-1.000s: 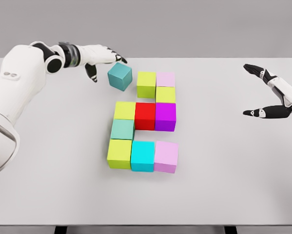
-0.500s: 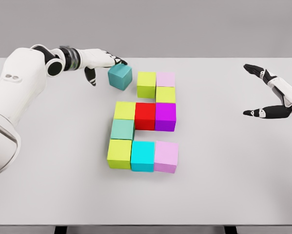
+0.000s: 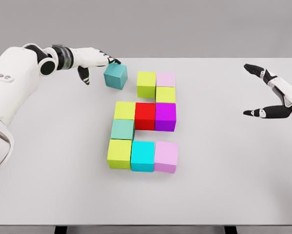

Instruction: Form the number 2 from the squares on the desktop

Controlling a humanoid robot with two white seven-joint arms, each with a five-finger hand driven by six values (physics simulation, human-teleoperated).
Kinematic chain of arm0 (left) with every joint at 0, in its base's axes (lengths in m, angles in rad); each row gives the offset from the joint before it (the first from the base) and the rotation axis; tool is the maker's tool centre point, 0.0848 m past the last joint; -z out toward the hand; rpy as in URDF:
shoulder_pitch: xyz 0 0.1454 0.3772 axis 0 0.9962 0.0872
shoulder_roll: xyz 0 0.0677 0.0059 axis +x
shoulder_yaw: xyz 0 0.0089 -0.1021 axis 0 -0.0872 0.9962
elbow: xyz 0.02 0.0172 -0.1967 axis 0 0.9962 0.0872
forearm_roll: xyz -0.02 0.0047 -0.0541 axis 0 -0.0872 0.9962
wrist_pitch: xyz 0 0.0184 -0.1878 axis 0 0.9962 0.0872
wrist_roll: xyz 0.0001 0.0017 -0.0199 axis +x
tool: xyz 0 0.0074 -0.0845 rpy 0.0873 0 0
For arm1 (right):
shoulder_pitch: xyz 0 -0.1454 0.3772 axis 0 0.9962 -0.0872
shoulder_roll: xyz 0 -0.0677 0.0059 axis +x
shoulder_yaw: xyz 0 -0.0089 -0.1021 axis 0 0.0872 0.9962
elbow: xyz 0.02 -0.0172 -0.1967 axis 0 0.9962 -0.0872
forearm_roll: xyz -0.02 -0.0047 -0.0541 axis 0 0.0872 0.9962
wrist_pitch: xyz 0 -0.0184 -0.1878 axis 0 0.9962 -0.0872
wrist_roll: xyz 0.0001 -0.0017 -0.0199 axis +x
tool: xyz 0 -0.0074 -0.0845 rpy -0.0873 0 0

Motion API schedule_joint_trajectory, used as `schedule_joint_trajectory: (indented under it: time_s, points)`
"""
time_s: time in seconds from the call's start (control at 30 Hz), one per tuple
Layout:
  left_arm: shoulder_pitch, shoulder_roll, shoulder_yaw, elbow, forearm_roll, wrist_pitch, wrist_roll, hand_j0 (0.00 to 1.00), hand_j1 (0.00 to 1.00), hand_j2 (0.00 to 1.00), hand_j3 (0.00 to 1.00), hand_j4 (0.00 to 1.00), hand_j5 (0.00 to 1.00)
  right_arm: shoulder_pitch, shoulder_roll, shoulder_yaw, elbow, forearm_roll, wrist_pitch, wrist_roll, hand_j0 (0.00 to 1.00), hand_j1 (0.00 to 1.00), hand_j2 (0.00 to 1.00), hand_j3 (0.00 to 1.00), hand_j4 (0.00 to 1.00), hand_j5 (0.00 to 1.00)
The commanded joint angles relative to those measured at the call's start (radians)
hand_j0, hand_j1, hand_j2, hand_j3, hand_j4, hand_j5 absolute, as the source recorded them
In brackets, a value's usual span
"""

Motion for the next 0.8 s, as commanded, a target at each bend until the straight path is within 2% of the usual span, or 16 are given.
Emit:
schedule_joint_trajectory:
  time_s: [0.0, 0.2, 0.67, 0.77]
  points:
    - [0.000, 0.014, -0.010, -0.028, 0.005, 0.002, 0.000, 1.00, 1.00, 1.00, 1.00, 1.00, 1.00, 0.000, -0.001, 0.000, -0.001, -0.008, 0.002, 0.000, 1.00, 1.00, 1.00, 1.00, 1.00, 1.00]
    - [0.003, 0.043, -0.018, -0.068, 0.011, 0.002, 0.000, 1.00, 1.00, 1.00, 1.00, 1.00, 1.00, 0.000, -0.001, 0.000, -0.001, -0.008, 0.002, 0.000, 1.00, 1.00, 1.00, 1.00, 1.00, 1.00]
    - [0.018, 0.077, -0.030, -0.108, 0.014, 0.002, 0.000, 1.00, 1.00, 1.00, 1.00, 1.00, 1.00, 0.000, -0.001, 0.000, 0.007, -0.008, 0.002, 0.000, 1.00, 1.00, 1.00, 1.00, 1.00, 1.00]
    - [0.023, 0.097, -0.030, -0.149, 0.016, 0.002, 0.000, 1.00, 1.00, 1.00, 1.00, 1.00, 1.00, 0.000, -0.001, 0.000, 0.009, -0.008, 0.002, 0.000, 1.00, 1.00, 1.00, 1.00, 1.00, 1.00]
